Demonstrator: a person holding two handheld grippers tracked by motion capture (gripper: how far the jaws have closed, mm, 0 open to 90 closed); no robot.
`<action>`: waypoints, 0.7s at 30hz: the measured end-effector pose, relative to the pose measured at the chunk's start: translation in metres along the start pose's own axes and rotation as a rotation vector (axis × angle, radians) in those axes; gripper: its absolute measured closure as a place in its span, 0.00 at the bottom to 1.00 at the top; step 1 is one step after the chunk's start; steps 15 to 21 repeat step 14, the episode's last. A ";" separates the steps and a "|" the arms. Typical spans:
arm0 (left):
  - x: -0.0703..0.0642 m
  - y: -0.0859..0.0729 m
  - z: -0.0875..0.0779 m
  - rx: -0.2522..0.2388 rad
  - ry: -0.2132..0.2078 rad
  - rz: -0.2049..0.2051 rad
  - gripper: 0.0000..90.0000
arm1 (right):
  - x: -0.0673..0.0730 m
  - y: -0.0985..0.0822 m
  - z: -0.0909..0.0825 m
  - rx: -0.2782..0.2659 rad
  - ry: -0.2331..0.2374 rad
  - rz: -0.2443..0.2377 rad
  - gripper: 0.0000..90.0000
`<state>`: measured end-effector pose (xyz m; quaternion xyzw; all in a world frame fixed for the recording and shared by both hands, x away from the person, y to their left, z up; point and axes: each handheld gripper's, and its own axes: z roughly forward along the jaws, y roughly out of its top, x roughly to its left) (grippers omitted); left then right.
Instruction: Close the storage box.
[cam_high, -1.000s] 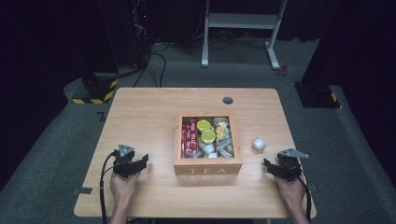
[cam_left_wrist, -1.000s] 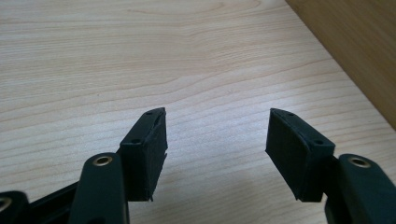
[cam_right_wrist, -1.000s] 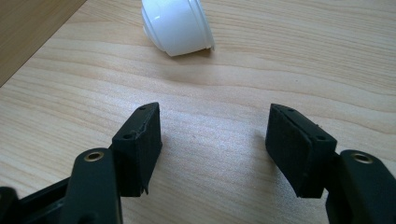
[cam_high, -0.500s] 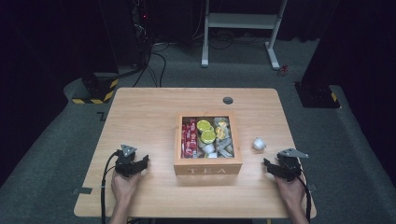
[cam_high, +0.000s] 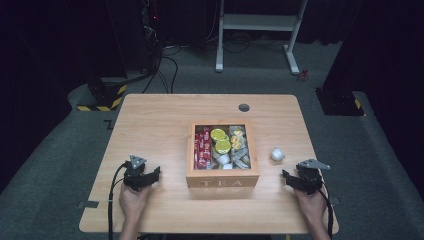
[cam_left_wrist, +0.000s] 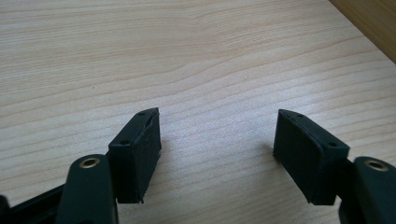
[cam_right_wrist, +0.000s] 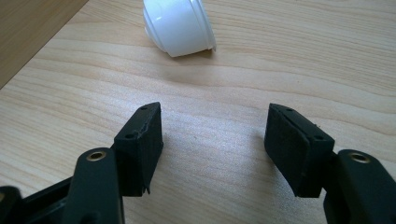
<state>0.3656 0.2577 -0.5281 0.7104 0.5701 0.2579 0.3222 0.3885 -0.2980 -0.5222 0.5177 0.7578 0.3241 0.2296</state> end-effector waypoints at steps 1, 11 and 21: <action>0.000 0.000 0.000 0.001 0.002 0.005 0.35 | 0.000 0.000 0.000 0.000 0.000 -0.001 0.41; -0.001 0.000 0.000 0.003 -0.006 0.006 0.34 | 0.000 0.000 0.000 0.001 0.000 0.000 0.41; -0.001 0.000 0.000 0.004 -0.006 0.005 0.33 | 0.000 0.000 0.000 0.000 0.000 0.001 0.41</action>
